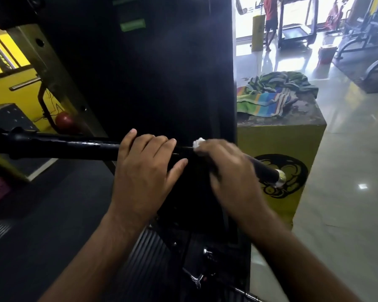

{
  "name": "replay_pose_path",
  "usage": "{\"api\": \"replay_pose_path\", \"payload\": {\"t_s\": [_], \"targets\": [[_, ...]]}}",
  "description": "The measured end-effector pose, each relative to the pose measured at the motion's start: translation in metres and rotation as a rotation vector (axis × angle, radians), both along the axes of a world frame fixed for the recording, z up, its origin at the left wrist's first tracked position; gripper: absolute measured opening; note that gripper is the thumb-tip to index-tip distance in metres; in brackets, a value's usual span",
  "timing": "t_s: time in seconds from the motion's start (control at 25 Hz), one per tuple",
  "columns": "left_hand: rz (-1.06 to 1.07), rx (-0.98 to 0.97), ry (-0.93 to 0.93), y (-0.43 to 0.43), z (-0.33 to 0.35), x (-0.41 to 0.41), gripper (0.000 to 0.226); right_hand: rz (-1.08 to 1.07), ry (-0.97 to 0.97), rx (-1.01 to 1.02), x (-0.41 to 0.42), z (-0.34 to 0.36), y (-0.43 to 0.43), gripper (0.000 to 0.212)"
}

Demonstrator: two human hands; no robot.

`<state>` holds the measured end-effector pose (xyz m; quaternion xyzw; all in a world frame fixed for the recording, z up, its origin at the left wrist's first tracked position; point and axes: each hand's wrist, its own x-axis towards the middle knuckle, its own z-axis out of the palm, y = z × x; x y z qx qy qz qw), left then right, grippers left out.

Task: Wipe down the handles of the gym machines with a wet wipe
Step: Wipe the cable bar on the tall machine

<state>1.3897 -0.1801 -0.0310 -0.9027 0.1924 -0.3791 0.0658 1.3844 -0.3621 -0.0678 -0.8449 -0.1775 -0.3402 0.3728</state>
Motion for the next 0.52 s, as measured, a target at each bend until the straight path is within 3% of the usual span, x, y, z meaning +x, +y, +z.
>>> {"api": "replay_pose_path", "payload": {"t_s": [0.08, 0.12, 0.2, 0.28, 0.32, 0.4, 0.52], "targets": [[0.013, 0.003, 0.0, -0.008, 0.001, 0.004, 0.045, -0.006, -0.077, 0.278, -0.015, -0.031, 0.03, 0.025], [0.01, -0.002, 0.004, -0.011, 0.001, 0.005, 0.045, -0.045, 0.014, 0.575, -0.015, -0.04, 0.038, 0.021], [-0.001, -0.018, 0.005, -0.016, 0.002, 0.005, 0.045, 0.059, 0.397, 1.446, 0.0, -0.036, 0.047, 0.019], [-0.011, -0.016, -0.002, -0.019, 0.004, 0.004, 0.045, 0.428, 0.579, 2.084, 0.009, -0.019, 0.056, 0.026], [-0.019, -0.017, -0.008, -0.019, 0.006, 0.004, 0.045, 0.577, 0.596, 2.248, 0.012, -0.011, 0.059, 0.028], [-0.031, -0.037, -0.023, -0.019, 0.009, 0.003, 0.045, 0.745, 0.607, 2.378, 0.014, 0.004, 0.057, 0.031], [-0.022, -0.059, -0.042, -0.02, 0.011, 0.003, 0.044, 0.747, 0.58, 2.437, 0.017, 0.013, 0.043, 0.032]]}}
